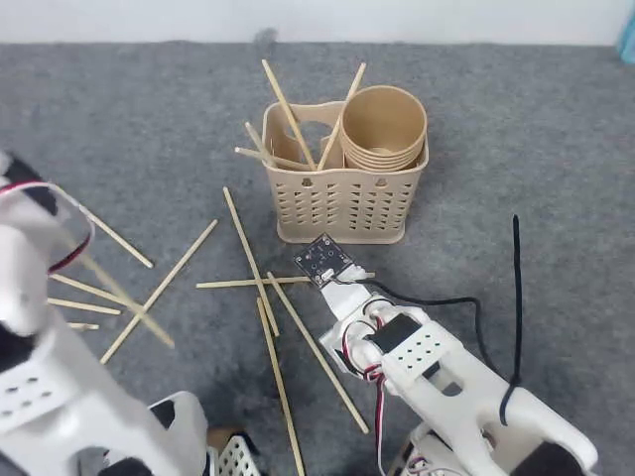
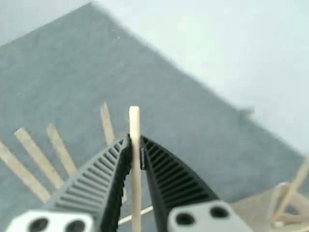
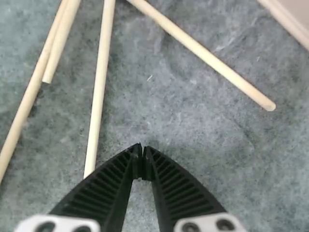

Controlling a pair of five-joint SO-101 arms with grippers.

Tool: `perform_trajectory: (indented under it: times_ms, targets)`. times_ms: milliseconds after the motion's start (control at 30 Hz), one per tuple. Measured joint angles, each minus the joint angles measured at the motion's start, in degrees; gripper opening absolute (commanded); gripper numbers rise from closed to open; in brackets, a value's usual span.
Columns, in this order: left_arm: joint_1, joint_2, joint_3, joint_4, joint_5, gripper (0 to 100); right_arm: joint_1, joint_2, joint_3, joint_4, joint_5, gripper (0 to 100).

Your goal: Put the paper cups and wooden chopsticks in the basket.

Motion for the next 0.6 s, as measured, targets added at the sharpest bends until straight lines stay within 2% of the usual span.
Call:
perform_trajectory:
  times_ms: [233, 433, 600]
  targets:
    - [7.6, -2.5, 0.3, -8.1, 0.4, 1, 0.0, 0.0, 0.0, 0.0, 0.0, 1.3]
    - [16.2, -11.5, 0.3, -9.0, 0.4, 1, 0.0, 0.0, 0.0, 0.0, 0.0, 1.3]
    - [20.3, -15.6, 1.4, -12.0, 0.4, 1, 0.0, 0.0, 0.0, 0.0, 0.0, 1.3]
